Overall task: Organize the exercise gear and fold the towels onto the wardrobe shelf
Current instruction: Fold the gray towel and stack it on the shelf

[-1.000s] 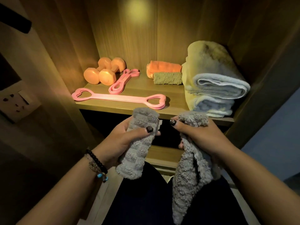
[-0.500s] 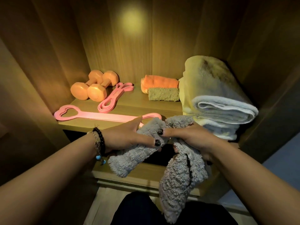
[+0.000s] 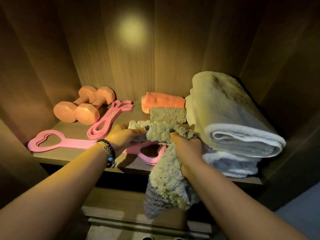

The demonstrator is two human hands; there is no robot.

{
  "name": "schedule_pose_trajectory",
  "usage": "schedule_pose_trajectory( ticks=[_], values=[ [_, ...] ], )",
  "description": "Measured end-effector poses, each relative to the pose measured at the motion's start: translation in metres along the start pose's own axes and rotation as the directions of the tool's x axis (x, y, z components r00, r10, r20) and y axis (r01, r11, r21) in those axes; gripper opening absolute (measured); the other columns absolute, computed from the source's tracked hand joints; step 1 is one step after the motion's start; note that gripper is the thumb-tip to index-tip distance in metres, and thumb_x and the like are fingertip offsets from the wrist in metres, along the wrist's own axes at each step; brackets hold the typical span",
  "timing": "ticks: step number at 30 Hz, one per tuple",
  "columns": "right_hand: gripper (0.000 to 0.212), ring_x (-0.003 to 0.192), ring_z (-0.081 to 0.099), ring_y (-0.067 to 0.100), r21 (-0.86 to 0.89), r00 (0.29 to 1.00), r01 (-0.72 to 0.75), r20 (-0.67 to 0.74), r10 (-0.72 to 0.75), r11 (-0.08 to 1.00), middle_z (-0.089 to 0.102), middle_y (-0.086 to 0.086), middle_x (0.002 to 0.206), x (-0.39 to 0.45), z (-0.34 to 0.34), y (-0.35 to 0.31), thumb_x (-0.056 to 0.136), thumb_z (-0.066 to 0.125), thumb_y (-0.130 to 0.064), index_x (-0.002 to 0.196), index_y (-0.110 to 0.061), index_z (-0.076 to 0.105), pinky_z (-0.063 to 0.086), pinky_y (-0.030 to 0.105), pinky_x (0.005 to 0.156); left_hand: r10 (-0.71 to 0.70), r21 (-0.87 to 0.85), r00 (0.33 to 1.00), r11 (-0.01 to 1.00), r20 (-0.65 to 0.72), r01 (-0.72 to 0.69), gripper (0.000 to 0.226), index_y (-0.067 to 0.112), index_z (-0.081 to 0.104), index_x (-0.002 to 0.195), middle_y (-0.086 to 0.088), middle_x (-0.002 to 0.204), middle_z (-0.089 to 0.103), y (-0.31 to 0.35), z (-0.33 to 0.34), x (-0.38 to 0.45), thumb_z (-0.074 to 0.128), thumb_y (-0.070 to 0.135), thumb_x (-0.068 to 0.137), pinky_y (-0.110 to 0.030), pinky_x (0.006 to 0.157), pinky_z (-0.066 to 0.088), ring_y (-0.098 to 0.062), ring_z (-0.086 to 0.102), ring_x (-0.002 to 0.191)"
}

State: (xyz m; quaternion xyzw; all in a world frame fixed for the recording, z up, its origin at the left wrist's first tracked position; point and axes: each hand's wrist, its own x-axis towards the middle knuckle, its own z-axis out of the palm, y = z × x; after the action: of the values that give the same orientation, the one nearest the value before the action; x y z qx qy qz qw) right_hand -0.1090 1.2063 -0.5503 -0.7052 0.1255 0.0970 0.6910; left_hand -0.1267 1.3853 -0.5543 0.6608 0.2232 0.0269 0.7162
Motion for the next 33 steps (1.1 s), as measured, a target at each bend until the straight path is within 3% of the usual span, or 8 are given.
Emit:
schedule_pose_trajectory(
  ticks=[2, 4, 10, 15, 19, 23, 27, 33],
  values=[
    [0.025, 0.088, 0.054, 0.023, -0.038, 0.999, -0.041, -0.022, 0.04, 0.998, 0.06, 0.004, 0.095, 0.009, 0.009, -0.004, 0.088, 0.065, -0.029, 0.099, -0.008, 0.056, 0.044, 0.031, 0.079, -0.001, 0.002, 0.998, 1.0, -0.064, 0.002, 0.04, -0.006, 0.048, 0.108, -0.013, 0.081, 0.068, -0.003, 0.007, 0.026, 0.074, 0.006, 0.079, -0.027, 0.057, 0.056, -0.016, 0.07, 0.064],
    [0.021, 0.099, 0.054, 0.027, -0.14, 0.995, -0.089, 0.021, 0.092, 0.986, 0.058, 0.012, 0.106, 0.017, 0.012, -0.012, 0.095, 0.054, -0.028, 0.097, -0.007, 0.056, 0.044, 0.035, 0.09, -0.014, 0.016, 0.993, 1.0, -0.115, 0.016, 0.073, 0.001, 0.043, 0.135, -0.02, 0.104, 0.067, -0.005, 0.014, 0.046, 0.081, 0.012, 0.073, -0.034, 0.067, 0.06, -0.026, 0.072, 0.085],
    [0.049, 0.131, 0.038, 0.032, -0.228, 0.996, -0.075, 0.031, 0.084, 0.971, 0.038, 0.016, 0.146, 0.043, 0.016, -0.014, 0.101, 0.043, -0.022, 0.143, 0.001, 0.03, 0.032, 0.036, 0.104, 0.13, 0.427, 0.956, 0.904, -0.262, -0.005, 0.047, 0.009, 0.056, 0.099, -0.007, 0.096, 0.061, -0.01, 0.032, 0.072, 0.081, 0.039, 0.072, -0.033, 0.073, 0.051, -0.023, 0.057, 0.086],
    [0.062, 0.138, 0.033, 0.033, -0.346, 0.999, 0.034, -0.001, -0.037, 0.938, 0.03, 0.014, 0.154, 0.044, 0.012, 0.009, 0.098, 0.049, -0.028, 0.149, -0.008, 0.022, 0.029, 0.038, 0.112, 0.166, 0.445, 0.917, 0.895, -0.362, 0.013, 0.05, 0.013, 0.057, 0.089, -0.001, 0.081, 0.058, -0.017, 0.037, 0.081, 0.081, 0.051, 0.067, -0.03, 0.066, 0.045, -0.02, 0.054, 0.078],
    [0.061, 0.12, 0.051, 0.03, -0.335, 0.992, 0.12, 0.013, -0.123, 0.935, 0.041, 0.014, 0.147, 0.036, 0.008, 0.026, 0.095, 0.053, -0.03, 0.148, -0.011, 0.028, 0.041, 0.045, 0.104, 0.168, 0.472, 0.928, 0.881, -0.334, 0.01, 0.051, 0.017, 0.059, 0.08, 0.002, 0.073, 0.061, -0.022, 0.043, 0.083, 0.079, 0.061, 0.062, -0.026, 0.054, 0.04, -0.014, 0.055, 0.067],
    [0.057, 0.118, 0.052, 0.028, -0.351, 0.979, 0.191, 0.006, -0.202, 0.917, 0.042, 0.01, 0.147, 0.036, 0.011, 0.027, 0.094, 0.054, -0.027, 0.146, -0.012, 0.034, 0.041, 0.045, 0.104, 0.131, 0.402, 0.959, 0.915, -0.253, -0.019, 0.066, 0.012, 0.071, 0.072, -0.003, 0.072, 0.072, -0.016, 0.04, 0.081, 0.078, 0.07, 0.041, -0.037, 0.073, 0.058, -0.019, 0.069, 0.073],
    [0.054, 0.13, 0.045, 0.026, -0.388, 0.963, 0.256, 0.022, -0.269, 0.885, 0.041, 0.006, 0.148, 0.044, 0.014, 0.023, 0.094, 0.054, -0.02, 0.145, -0.015, 0.037, 0.038, 0.038, 0.107, 0.124, 0.296, 0.971, 0.953, -0.205, -0.06, 0.021, 0.02, 0.066, 0.068, 0.001, 0.071, 0.068, -0.012, 0.03, 0.084, 0.084, 0.029, 0.067, -0.023, 0.071, 0.054, -0.011, 0.062, 0.064],
    [0.057, 0.133, 0.042, 0.019, -0.439, 0.96, 0.269, 0.055, -0.274, 0.857, 0.04, -0.001, 0.149, 0.052, 0.015, 0.02, 0.096, 0.052, -0.018, 0.149, -0.02, 0.031, 0.031, 0.021, 0.103, 0.162, 0.326, 0.95, 0.943, -0.268, -0.069, 0.023, 0.017, 0.062, 0.075, 0.001, 0.073, 0.064, -0.017, 0.033, 0.096, 0.083, 0.024, 0.072, -0.029, 0.07, 0.052, -0.013, 0.058, 0.067]
  ],
)
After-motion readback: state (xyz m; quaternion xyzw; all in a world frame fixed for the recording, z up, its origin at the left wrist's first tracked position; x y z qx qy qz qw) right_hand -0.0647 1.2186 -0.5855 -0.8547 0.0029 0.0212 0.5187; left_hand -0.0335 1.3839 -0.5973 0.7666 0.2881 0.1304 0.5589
